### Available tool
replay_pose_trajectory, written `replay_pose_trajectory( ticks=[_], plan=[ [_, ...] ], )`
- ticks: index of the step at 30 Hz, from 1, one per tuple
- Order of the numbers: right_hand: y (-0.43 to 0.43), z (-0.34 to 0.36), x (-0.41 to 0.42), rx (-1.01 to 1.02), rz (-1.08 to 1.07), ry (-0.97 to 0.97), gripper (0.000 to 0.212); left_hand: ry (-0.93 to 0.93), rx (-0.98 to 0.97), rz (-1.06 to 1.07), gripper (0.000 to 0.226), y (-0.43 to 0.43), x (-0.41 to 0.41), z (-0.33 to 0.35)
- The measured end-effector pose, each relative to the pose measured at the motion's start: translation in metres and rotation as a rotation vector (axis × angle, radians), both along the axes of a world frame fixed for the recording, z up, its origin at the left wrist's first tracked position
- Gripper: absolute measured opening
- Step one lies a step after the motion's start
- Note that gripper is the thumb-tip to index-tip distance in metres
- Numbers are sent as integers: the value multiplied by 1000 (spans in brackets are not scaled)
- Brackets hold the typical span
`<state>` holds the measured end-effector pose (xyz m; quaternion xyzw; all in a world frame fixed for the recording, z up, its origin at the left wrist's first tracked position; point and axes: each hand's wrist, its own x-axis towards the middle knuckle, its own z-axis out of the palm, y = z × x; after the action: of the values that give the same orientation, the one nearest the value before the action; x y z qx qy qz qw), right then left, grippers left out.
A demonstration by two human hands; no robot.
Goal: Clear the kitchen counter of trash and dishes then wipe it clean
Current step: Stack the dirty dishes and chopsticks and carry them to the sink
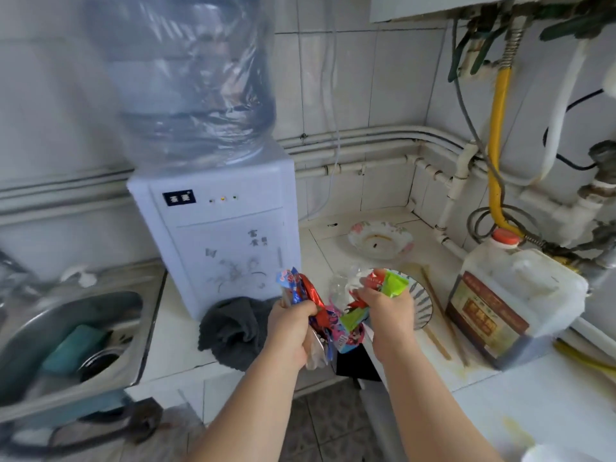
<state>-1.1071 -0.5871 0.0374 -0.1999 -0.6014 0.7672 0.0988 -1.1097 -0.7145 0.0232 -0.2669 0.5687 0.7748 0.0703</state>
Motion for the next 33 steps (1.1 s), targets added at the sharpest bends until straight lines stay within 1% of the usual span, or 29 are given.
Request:
replay_pose_trajectory(
  ticks=[4,7,10,14,17,19,23,26,31,33],
  plan=[
    [-40,-14,58,-14,48,-38,17,-6,15,55,32,-39,60,-11],
    [-64,-26,106,8,95,-80,24,-30,44,108,45,-63,112,-21],
    [-82,-30,143,49,149,-97,30,-45,56,170,38,-83,155,-28],
    [-102,-26,173,71,234,-100,34,-55,62,239,46,-107,195,-30],
    [-118,-23,197,83,309,-84,29,-64,57,309,34,-118,230,-24],
    [-125,-22,214,78,347,-94,28,-61,43,364,30,-122,251,-25],
    [-132,-25,257,83,444,-96,31,-71,44,480,30,-123,306,-30],
    [-134,-28,293,81,505,-95,32,-78,68,545,25,-120,353,-39],
    [-157,-35,359,124,670,-82,20,-99,82,690,26,-136,438,-43],
    [-176,-37,383,132,746,-79,20,-93,85,757,27,-150,469,-44]
  ],
)
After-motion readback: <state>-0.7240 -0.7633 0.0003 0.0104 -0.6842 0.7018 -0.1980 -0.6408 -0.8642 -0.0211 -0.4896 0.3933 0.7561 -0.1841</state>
